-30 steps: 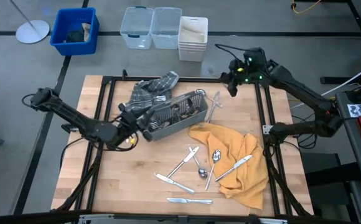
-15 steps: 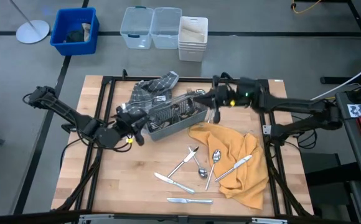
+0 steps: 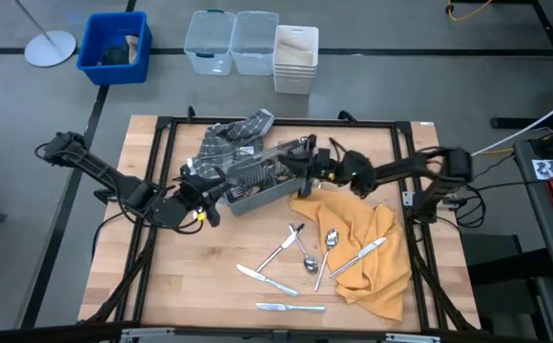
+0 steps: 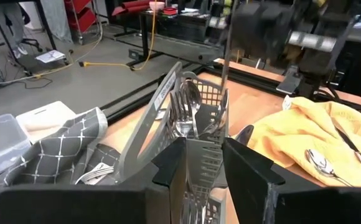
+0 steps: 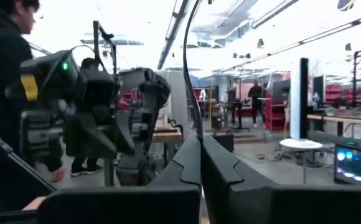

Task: Sort silverware
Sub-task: Put the silver fork into the gray silverware basket

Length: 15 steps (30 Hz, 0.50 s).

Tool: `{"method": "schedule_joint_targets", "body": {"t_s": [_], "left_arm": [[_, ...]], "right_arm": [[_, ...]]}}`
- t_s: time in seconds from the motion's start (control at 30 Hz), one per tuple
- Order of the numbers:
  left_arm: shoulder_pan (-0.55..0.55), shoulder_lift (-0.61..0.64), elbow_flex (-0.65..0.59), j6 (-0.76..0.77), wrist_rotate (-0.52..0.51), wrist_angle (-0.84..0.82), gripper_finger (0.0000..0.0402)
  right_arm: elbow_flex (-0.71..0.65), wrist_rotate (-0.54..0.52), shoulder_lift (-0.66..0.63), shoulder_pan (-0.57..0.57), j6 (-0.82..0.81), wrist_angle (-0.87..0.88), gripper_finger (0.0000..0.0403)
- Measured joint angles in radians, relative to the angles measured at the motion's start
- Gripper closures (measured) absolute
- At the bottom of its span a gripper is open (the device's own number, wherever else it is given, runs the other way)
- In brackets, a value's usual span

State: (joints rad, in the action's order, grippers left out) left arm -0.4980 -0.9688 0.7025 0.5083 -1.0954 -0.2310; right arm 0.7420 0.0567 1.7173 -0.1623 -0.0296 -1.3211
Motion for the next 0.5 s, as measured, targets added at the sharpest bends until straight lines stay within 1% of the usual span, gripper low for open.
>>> {"method": "schedule_joint_targets", "body": {"t_s": [0.2,0.4,0.5], "left_arm": [[0.000,-0.001,0.000,-0.001,0.000,-0.003,0.0306],[0.001,-0.001,0.000,0.006,0.000,-0.031,0.0306],[0.001,-0.001,0.000,0.007,0.000,-0.029,0.0306]], "right_arm": [[0.095,0.007,0.165,0.001,-0.053,-0.025,0.0402],[0.178,0.013,0.267,0.033,-0.068,-0.017,0.0402],[0.198,-0.007,0.299,0.048,-0.067,-0.014,0.0402]]}}
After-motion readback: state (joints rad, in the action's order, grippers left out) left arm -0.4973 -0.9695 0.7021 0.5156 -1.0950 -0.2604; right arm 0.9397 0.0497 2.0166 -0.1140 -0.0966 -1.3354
